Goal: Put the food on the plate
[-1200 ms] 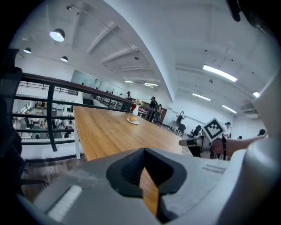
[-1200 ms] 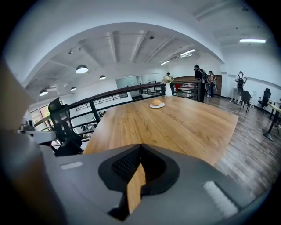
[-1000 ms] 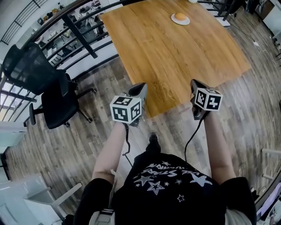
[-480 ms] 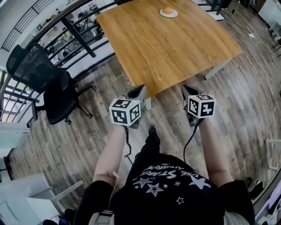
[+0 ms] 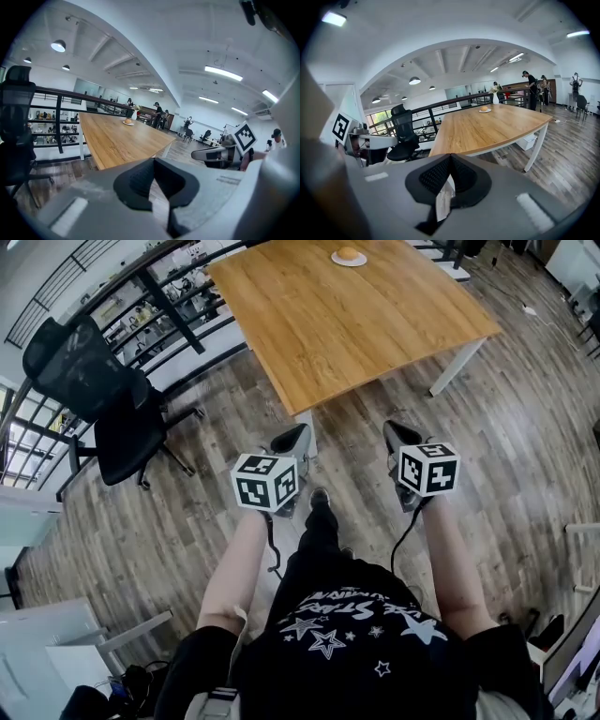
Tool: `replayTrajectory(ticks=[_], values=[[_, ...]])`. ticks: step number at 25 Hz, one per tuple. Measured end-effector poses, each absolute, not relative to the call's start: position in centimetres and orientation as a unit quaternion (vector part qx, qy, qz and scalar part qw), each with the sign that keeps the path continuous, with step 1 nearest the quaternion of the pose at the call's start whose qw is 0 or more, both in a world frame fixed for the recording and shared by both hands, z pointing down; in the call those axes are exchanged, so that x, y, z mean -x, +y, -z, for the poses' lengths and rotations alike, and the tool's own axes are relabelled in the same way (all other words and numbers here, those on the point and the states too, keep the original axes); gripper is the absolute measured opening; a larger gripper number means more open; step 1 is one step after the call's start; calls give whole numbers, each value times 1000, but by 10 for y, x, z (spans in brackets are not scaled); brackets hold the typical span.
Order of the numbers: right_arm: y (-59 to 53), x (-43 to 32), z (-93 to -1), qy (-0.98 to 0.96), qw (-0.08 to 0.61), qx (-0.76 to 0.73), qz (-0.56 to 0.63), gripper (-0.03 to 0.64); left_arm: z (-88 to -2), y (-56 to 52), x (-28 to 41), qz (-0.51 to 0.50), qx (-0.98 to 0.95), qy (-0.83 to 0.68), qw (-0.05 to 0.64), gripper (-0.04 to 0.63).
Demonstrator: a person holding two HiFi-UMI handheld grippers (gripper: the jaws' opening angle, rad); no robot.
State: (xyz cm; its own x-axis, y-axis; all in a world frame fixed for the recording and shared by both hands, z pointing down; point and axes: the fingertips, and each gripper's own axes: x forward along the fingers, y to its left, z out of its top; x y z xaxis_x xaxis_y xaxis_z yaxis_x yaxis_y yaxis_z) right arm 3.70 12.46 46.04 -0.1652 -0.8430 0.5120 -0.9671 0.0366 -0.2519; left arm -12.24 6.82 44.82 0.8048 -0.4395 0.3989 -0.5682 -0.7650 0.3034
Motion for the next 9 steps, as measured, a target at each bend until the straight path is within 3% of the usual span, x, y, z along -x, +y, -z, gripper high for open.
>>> replayTrajectory(ticks=[9], values=[[174, -27, -448, -711, 105, -640, -270, 2, -437, 112, 129, -151, -930, -272, 196, 2]])
